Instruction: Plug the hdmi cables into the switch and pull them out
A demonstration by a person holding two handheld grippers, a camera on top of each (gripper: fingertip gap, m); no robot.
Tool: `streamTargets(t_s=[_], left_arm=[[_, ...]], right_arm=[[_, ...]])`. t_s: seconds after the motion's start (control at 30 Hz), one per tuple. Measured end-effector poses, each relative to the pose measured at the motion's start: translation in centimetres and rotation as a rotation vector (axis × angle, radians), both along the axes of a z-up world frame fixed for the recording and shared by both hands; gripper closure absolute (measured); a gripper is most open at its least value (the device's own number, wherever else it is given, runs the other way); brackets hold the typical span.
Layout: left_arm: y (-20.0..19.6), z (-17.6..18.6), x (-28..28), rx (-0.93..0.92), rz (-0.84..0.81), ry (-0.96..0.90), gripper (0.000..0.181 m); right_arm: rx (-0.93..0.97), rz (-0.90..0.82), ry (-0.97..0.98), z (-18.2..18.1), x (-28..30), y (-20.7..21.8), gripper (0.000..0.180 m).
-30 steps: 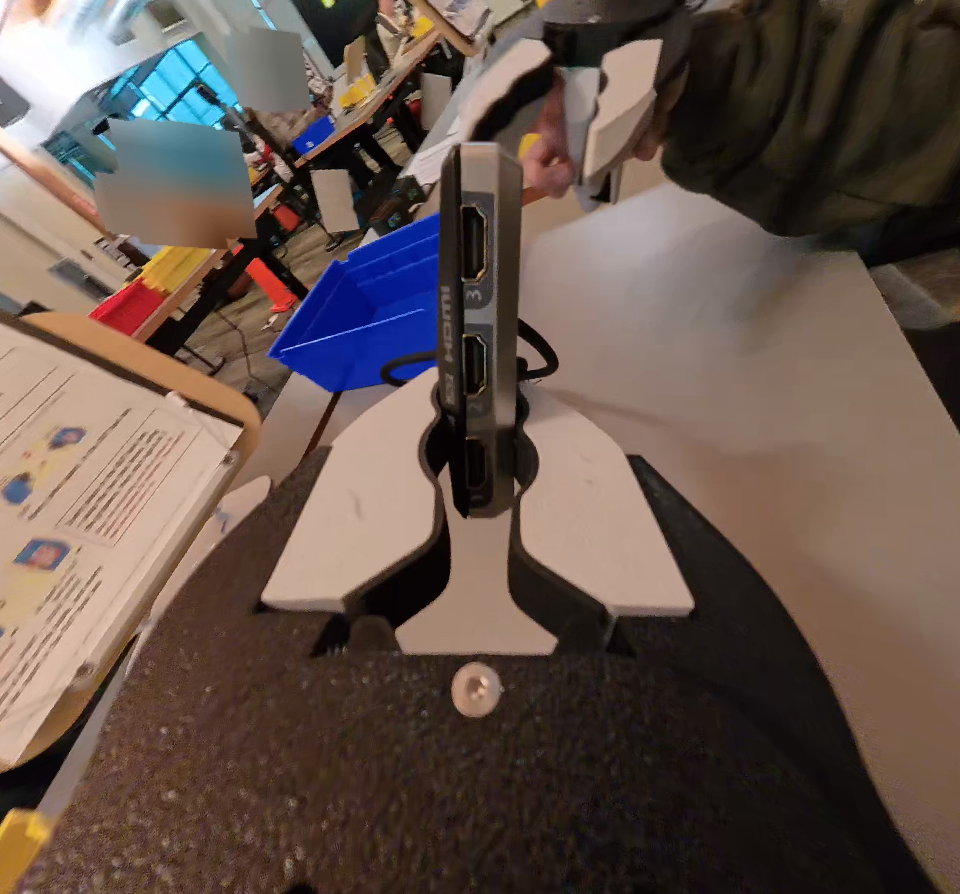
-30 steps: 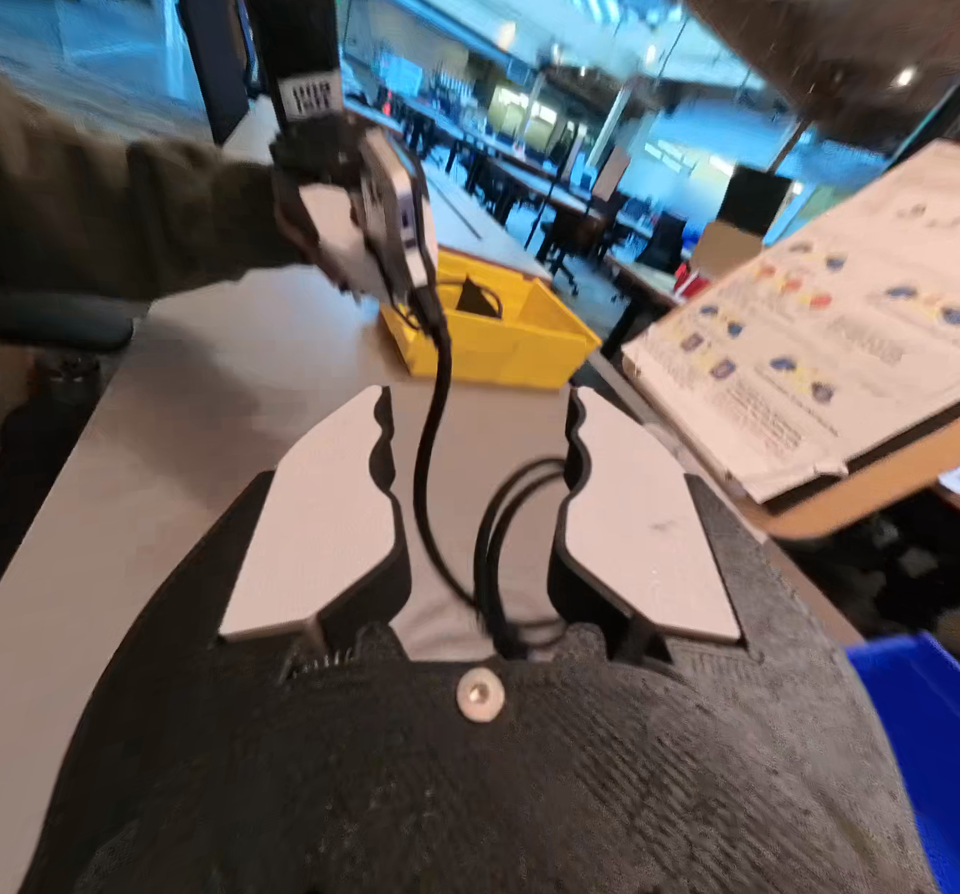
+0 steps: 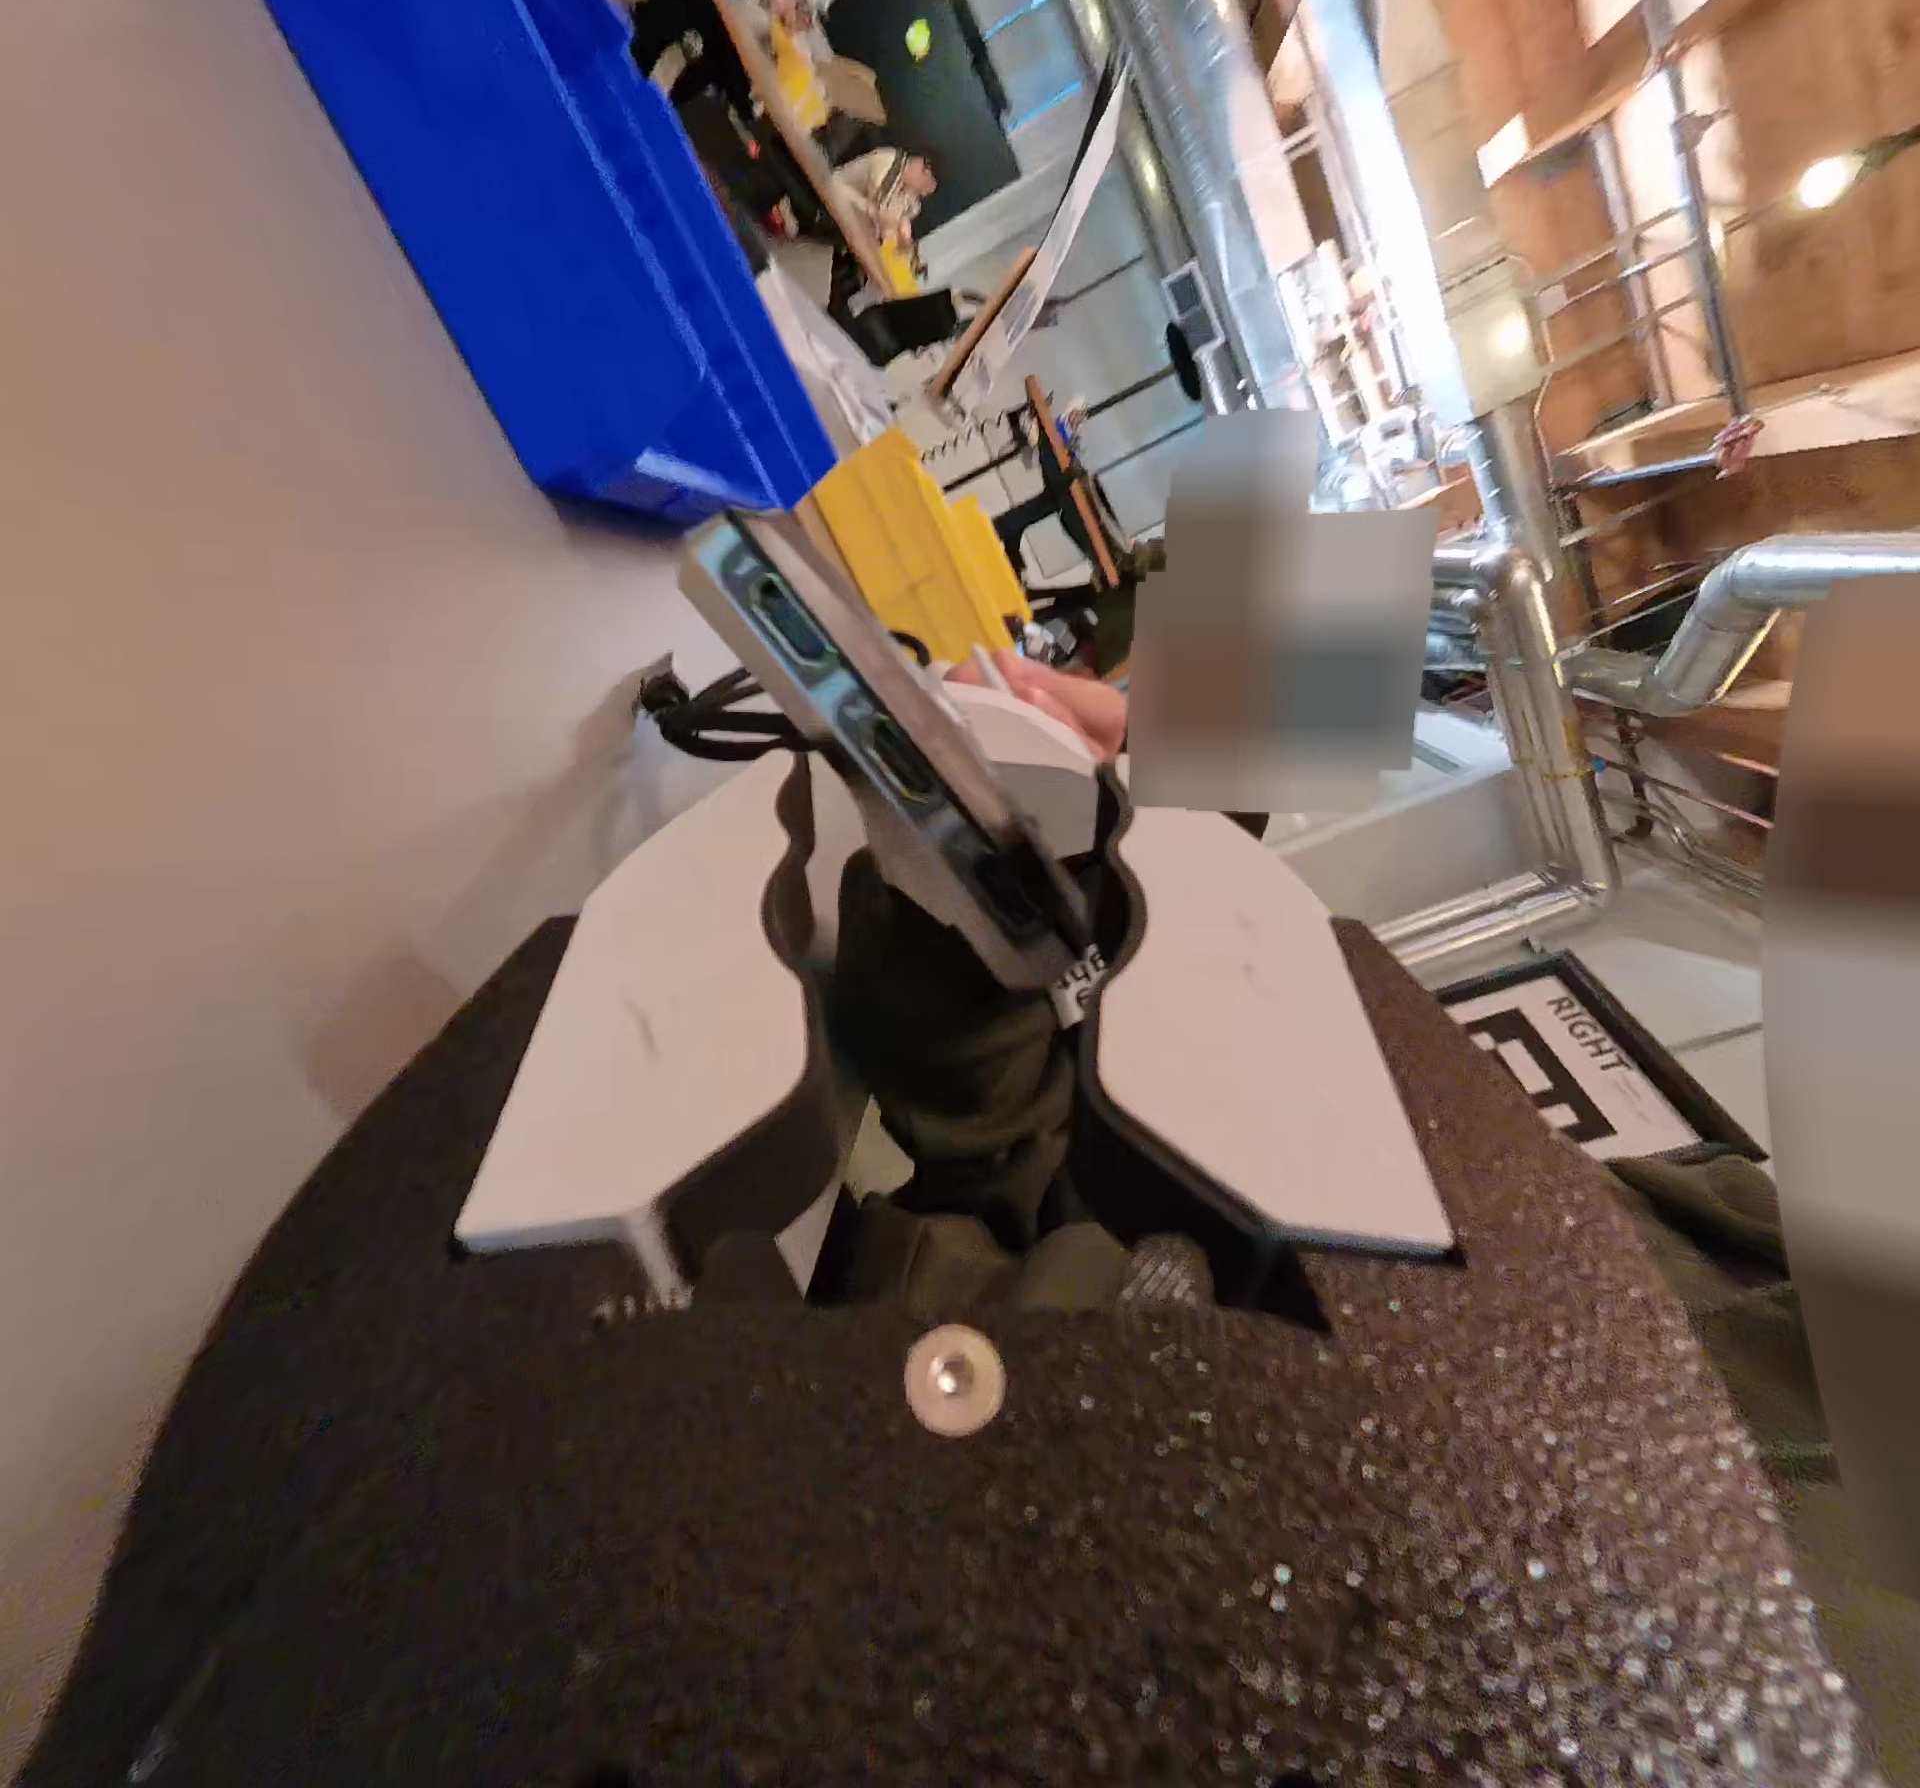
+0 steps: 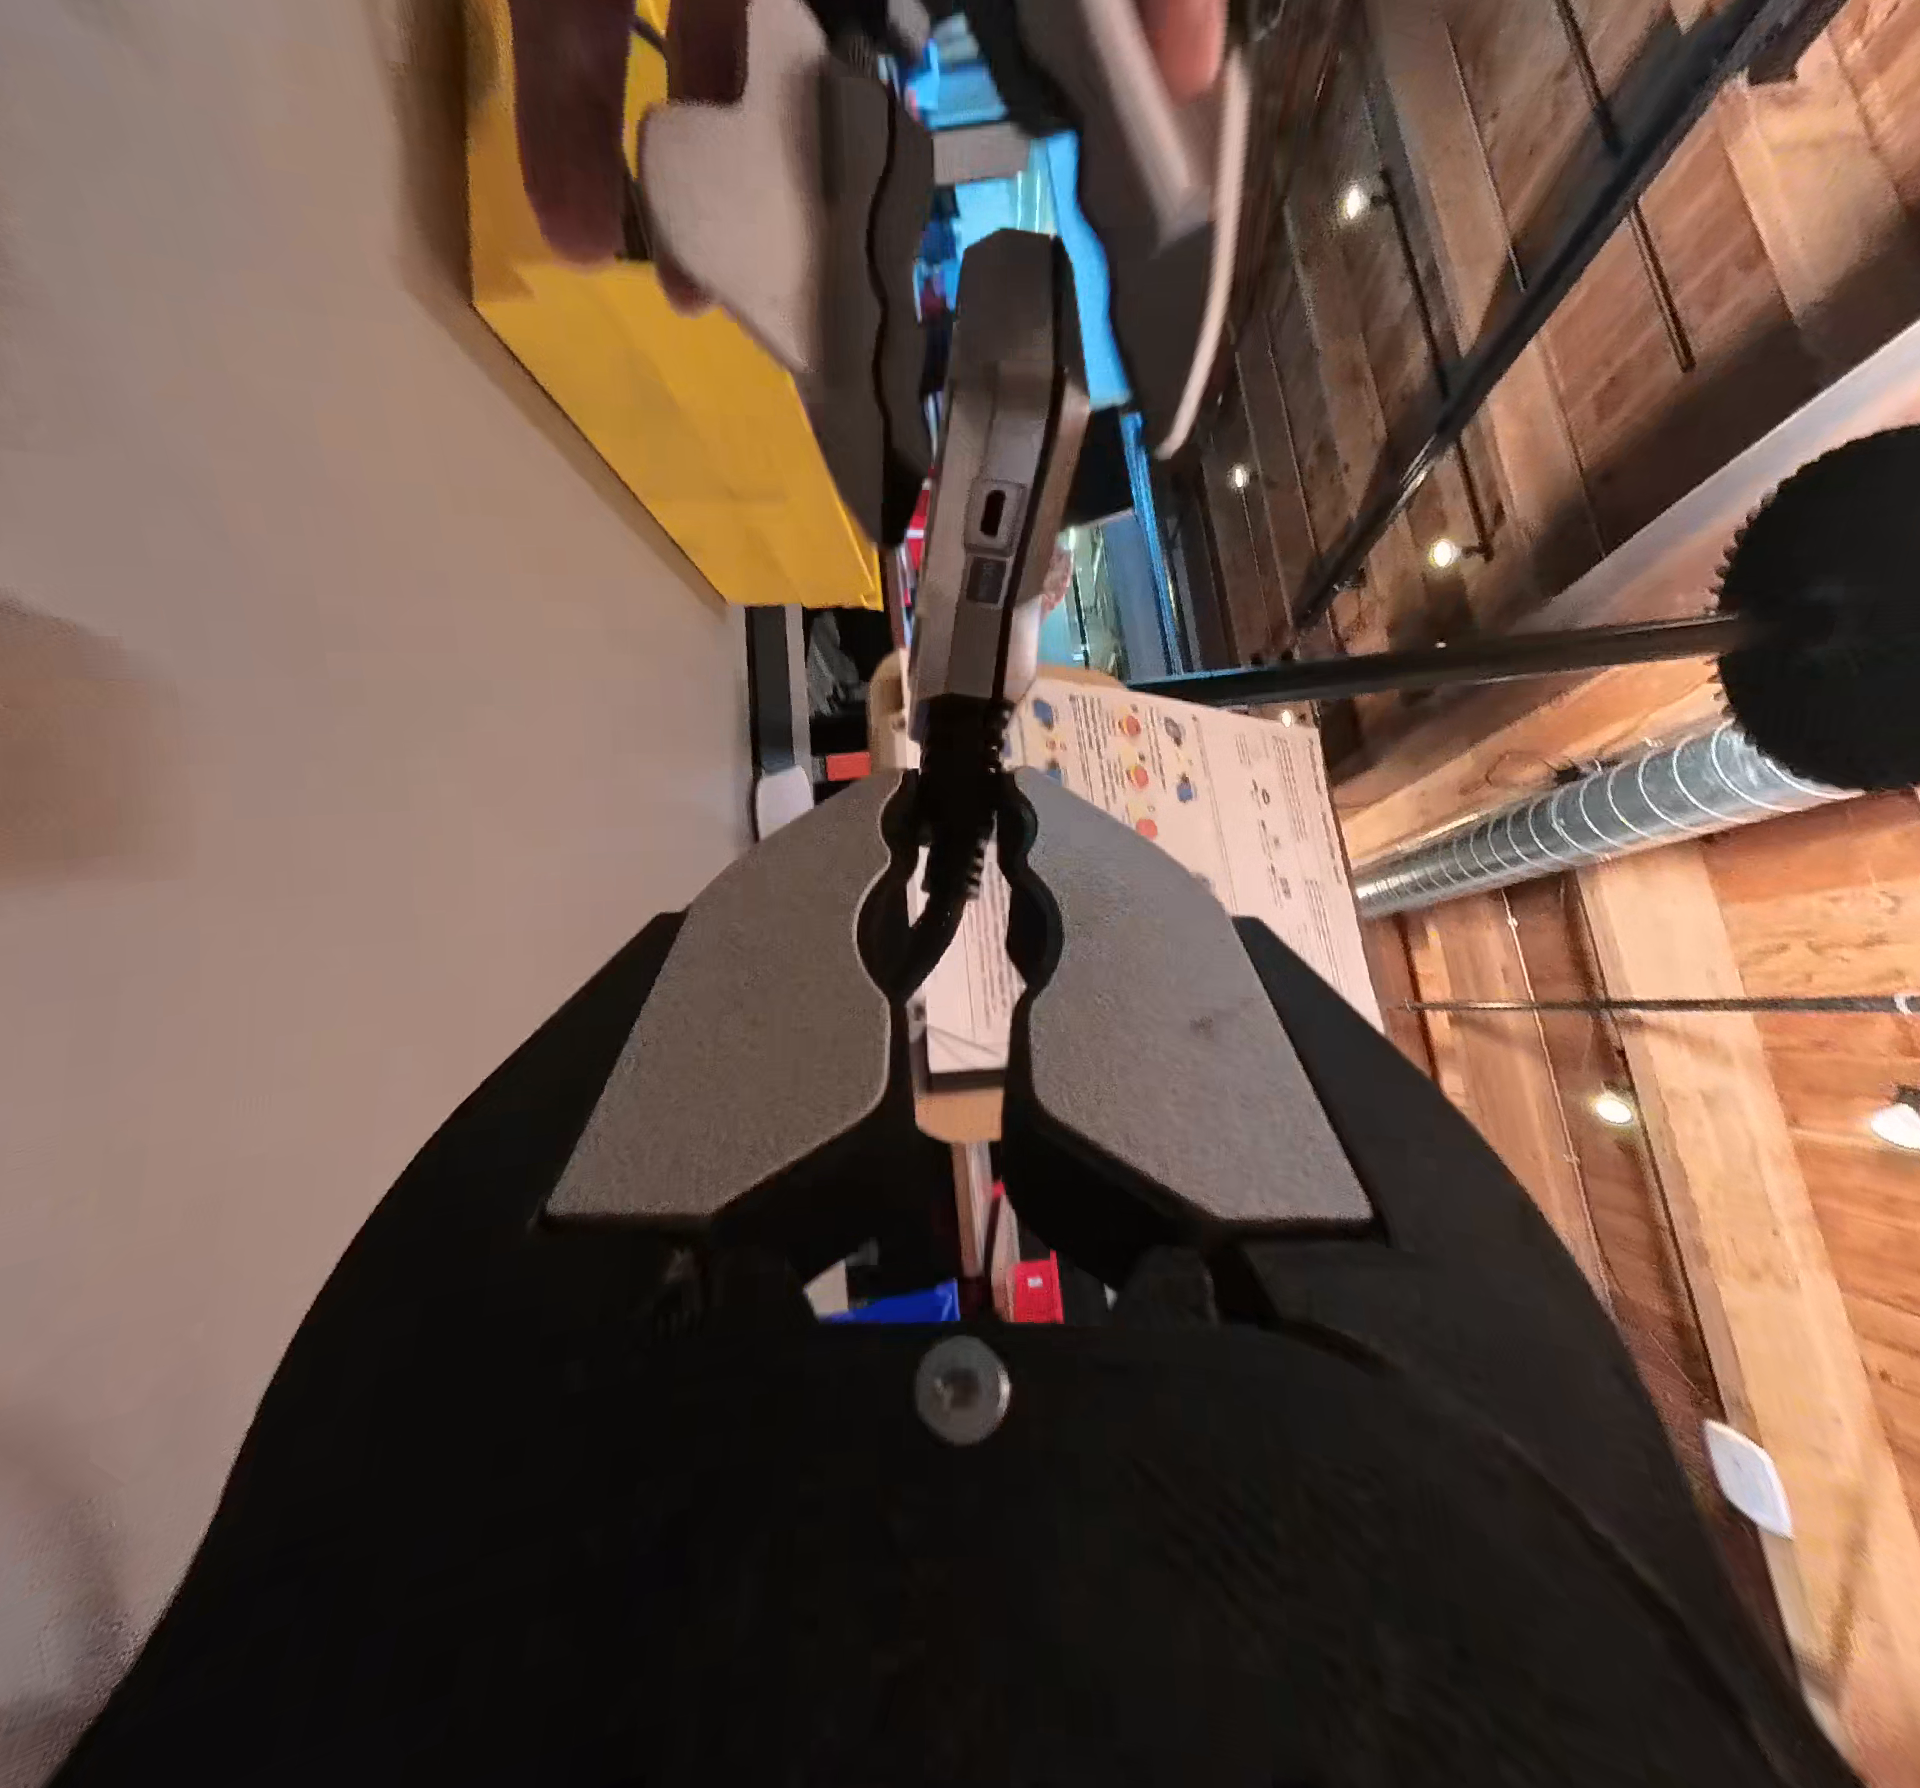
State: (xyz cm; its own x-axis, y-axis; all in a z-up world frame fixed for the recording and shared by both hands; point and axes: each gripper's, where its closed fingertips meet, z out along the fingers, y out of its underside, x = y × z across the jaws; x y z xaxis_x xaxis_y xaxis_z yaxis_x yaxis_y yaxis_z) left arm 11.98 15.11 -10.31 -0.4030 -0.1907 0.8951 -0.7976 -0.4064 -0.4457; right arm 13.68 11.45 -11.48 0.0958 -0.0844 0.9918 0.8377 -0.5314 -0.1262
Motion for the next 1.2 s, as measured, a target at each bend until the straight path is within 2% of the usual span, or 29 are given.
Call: streamTargets(t_s=[0.03, 0.13, 0.2, 0.3, 0.4, 0.47, 0.57, 0.67, 0.9, 1.2], left_arm=[[-0.4, -0.7, 0.0, 0.026, -0.021, 0.013, 0.132], [-1.1, -1.2, -0.1, 0.023, -0.057, -0.021, 0.143], [-1.1, -1.2, 0.3, 0.020, -0.045, -0.079, 0.155], [-0.9, -2.0, 0.8, 0.054, -0.029, -0.098, 0.159], [-1.4, -2.2, 1.0, 0.034, -0.041, -0.081, 0.159], [-1.7, -2.1, 1.3, -0.013, -0.036, -0.051, 0.160], [-2.3, -1.8, 1.5, -0.106, -0.035, -0.018, 0.160], [-2.5, -1.8, 2.1, -0.163, 0.017, -0.004, 0.160], [-2.5, -2.3, 2.3, -0.280, 0.074, 0.040, 0.159], [-2.5, -3.4, 2.5, -0.285, 0.113, 0.058, 0.159]], right_arm=[[0.000, 0.015, 0.018, -0.1, -0.3, 0.2, 0.166], [0.011, 0.034, 0.097, -0.5, -0.3, 0.3, 0.166], [0.026, 0.074, 0.220, -0.9, -0.2, 0.3, 0.159], [0.072, 0.211, 0.614, -1.6, -1.1, 0.2, 0.157], [0.151, 0.363, 0.941, -1.3, -1.9, -0.4, 0.139], [0.260, 0.370, 0.962, -0.6, -0.6, -0.9, 0.142], [0.275, 0.352, 0.978, -1.5, 0.3, -1.0, 0.144], [0.310, 0.368, 0.962, -1.5, 0.5, -0.9, 0.157], [0.397, 0.449, 1.011, -1.7, 0.7, -1.0, 0.156], [0.465, 0.557, 1.105, -2.8, 0.6, -0.9, 0.157]])
